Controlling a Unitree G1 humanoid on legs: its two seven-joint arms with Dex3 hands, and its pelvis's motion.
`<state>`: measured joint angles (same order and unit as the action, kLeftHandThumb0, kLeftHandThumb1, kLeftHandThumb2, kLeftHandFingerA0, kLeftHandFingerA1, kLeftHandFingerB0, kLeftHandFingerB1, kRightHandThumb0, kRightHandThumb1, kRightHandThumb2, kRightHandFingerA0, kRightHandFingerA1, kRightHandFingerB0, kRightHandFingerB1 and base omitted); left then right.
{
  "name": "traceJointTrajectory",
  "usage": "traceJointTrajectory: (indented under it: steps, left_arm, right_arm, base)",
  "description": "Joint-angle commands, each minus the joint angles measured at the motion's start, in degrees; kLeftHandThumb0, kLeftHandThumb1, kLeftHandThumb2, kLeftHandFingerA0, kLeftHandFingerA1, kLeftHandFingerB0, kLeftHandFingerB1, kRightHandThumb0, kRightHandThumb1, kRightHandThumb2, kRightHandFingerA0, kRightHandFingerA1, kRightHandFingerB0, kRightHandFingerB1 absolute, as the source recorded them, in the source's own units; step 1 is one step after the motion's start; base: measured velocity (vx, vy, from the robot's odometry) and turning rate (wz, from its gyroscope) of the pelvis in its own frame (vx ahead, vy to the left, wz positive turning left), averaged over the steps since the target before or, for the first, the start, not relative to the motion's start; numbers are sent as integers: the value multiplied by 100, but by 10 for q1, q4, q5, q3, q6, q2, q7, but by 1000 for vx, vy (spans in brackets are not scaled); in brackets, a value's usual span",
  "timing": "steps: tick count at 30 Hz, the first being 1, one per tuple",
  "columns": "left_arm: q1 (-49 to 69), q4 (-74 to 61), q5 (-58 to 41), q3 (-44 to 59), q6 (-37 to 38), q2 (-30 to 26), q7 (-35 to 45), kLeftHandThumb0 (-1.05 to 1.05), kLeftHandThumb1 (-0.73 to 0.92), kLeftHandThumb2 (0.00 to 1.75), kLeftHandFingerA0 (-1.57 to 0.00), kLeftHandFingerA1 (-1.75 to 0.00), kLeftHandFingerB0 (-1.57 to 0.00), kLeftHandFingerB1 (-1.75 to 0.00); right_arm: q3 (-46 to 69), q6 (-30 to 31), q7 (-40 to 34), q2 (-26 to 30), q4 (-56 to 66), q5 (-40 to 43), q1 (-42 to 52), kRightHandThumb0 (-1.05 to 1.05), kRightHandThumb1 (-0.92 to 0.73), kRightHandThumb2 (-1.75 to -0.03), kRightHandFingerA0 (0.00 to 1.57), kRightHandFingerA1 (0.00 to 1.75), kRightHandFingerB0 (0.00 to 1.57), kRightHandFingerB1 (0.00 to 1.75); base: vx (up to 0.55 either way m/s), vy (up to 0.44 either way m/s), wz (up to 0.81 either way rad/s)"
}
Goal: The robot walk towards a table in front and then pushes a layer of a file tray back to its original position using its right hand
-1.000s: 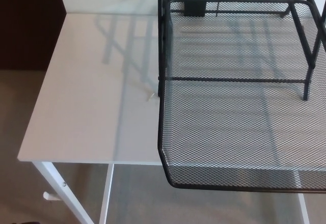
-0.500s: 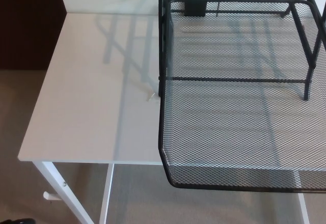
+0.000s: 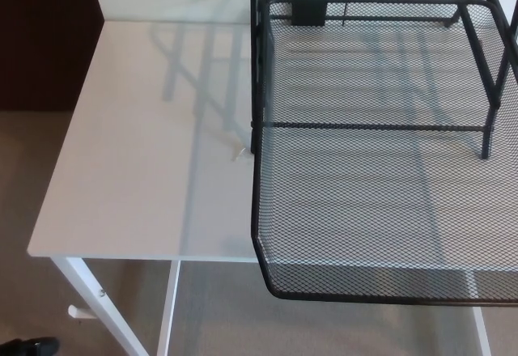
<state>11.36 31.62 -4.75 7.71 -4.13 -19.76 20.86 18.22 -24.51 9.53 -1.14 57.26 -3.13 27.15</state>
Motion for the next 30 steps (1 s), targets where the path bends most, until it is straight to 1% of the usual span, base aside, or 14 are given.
traceJointTrajectory:
  steps: [1, 2, 4, 5, 7, 8, 12, 13, 18, 21, 22, 24, 25, 30]
  left_arm:
    - [-10, -21, 8, -2, -30, -12, -8, -4, 67, 58, -52, -46, -34, -37]
    - [-14, -12, 7, -2, -25, -12, -5, -3, 68, 58, -52, -46, -34, -37]
    - [-20, -10, 9, -4, -28, -13, -6, -3, 67, 58, -52, -46, -35, -37]
    - [-23, -10, 9, -5, -29, -14, -5, 0, 69, 58, -51, -46, -35, -37]
    - [-25, -15, 4, -3, -33, -13, -1, 2, 69, 59, -51, -47, -34, -38]
    - [-26, -17, 2, -3, -35, -14, 2, 2, 50, 90, -44, -61, -22, -50]
    - [-34, -9, -3, -2, -34, -16, 11, 2, 50, 90, -44, -62, -21, -50]
    - [-36, -11, -3, -2, -35, -16, 11, 2, 50, 90, -44, -62, -22, -50]
    - [-38, -16, 1, -4, -35, -17, 8, 1, 48, 89, -44, -61, -22, -50]
    - [-43, -10, 7, -6, -22, -19, 7, 1, 45, 87, -46, -62, -24, -51]
    - [-44, -10, 6, -6, -24, -19, 7, 1, 46, 87, -47, -62, -24, -51]
    - [-51, -6, -1, -2, -35, -17, 9, 3, 47, 88, -46, -62, -24, -51]
    - [-50, -7, 1, -3, -35, -18, 9, 4, 67, 57, -53, -48, -36, -38]
    - [-51, -11, 5, -6, -35, -20, 10, 6, 69, 59, -50, -47, -35, -38]
  right_arm:
    - [-73, -102, 46, 42, -57, -247, 29, -60, -39, -72, 3, 49, 11, 41]
    - [-80, -106, 43, 41, -62, -260, 29, -60, -41, -52, 0, 51, 15, 33]
    - [-101, -104, 43, 43, -67, -283, 36, -63, -37, -55, 0, 49, 11, 34]
    - [-113, -104, 48, 43, -65, -309, 43, -64, -36, -52, 0, 39, 9, 34]
    - [-123, -102, 47, 45, -66, -330, 45, -61, -26, -64, 0, 29, 5, 35]
    - [-131, -98, 51, 47, -65, -341, 45, -44, -25, -75, 0, 35, 1, 36]
    - [-152, -87, 56, 51, -69, -378, 47, -44, -22, -74, 0, 39, 0, 32]
    - [-161, -81, 57, 52, -73, -389, 48, -66, -32, -54, 0, 43, 3, 30]
    - [-180, -70, 53, 54, -83, -416, 47, -56, -27, -59, 1, 42, 4, 26]
    - [-201, -57, 59, 59, -94, -449, 42, -44, -25, -57, 2, 37, 4, 26]
    - [-207, -54, 57, 60, -101, -459, 41, -42, -29, -49, 0, 43, 4, 31]
    - [-218, -51, 48, 61, -113, -476, 38, -43, -25, -56, 1, 43, 6, 28]
    - [-222, -50, 44, 62, -118, -481, 37, -40, -25, -54, 4, 44, 7, 28]
    - [-248, -40, 29, 71, -151, -522, 31, -31, -29, -50, 5, 40, 8, 28]
  base:
    - [0, 0, 0]
    - [0, 0, 0]
    - [0, 0, 0]
    - [0, 0, 0]
    - [0, 0, 0]
    - [0, 0, 0]
    - [0, 0, 0]
    - [0, 0, 0]
    - [0, 0, 0]
    - [0, 0, 0]
    - [0, 0, 0]
    - [0, 0, 0]
    - [0, 0, 0]
    - [0, 0, 0]
